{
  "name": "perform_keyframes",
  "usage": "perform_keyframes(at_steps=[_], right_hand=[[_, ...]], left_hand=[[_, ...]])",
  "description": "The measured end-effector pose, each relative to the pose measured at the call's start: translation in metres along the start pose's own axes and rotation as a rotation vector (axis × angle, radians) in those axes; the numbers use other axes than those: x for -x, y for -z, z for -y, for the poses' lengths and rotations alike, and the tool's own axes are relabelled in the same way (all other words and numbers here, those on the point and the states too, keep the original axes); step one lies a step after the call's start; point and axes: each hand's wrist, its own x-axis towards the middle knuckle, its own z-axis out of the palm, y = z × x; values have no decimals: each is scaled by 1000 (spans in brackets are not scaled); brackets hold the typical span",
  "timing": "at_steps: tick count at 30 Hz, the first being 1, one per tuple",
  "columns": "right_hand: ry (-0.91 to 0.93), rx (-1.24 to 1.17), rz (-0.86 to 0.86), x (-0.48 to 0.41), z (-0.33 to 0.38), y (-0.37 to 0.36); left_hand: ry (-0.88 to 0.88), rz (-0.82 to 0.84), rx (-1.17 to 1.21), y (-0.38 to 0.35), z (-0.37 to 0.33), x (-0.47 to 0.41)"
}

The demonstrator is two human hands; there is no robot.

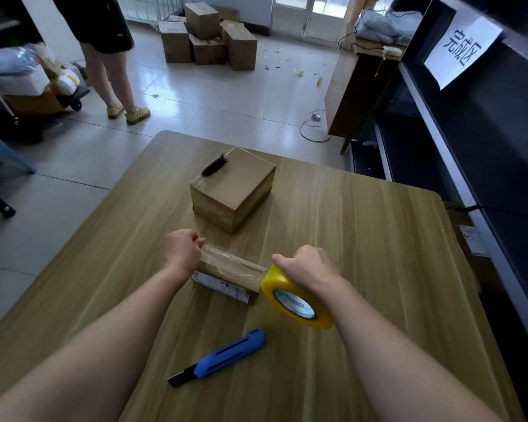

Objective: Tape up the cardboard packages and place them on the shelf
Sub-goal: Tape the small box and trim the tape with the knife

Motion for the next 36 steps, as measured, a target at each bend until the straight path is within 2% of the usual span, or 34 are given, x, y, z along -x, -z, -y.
perform_keyframes(at_steps=[6,36], right_hand=[[-23,156,21,2,0,-4],[-78,258,26,-5,1,-32]], left_hand=[[-13,-9,-33,3,12,-9],[-42,13,3,-13,29,-24]])
